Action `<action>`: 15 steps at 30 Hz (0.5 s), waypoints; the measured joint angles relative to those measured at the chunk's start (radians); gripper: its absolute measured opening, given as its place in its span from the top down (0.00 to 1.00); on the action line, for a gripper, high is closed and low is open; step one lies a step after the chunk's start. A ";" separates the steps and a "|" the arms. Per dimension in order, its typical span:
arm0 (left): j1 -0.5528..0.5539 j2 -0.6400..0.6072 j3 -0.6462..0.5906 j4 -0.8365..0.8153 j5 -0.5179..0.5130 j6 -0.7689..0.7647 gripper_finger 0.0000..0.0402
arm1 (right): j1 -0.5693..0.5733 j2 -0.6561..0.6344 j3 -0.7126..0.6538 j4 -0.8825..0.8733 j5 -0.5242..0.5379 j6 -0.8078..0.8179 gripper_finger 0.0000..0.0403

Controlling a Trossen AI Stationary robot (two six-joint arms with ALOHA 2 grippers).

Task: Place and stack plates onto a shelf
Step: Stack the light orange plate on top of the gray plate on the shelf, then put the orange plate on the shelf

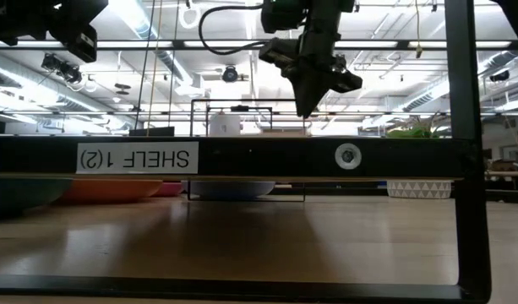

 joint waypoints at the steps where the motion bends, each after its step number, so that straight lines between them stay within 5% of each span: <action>1: 0.000 0.000 0.000 -0.002 0.000 0.002 0.71 | -0.002 0.001 0.000 0.003 0.000 0.001 0.85; 10: 0.000 0.000 0.000 -0.040 0.000 0.013 0.71 | 0.029 -0.011 0.000 -0.044 -0.035 -0.008 0.83; 15: 0.000 0.000 0.000 -0.043 0.000 0.234 0.71 | 0.127 -0.013 0.000 -0.185 0.072 -0.085 0.82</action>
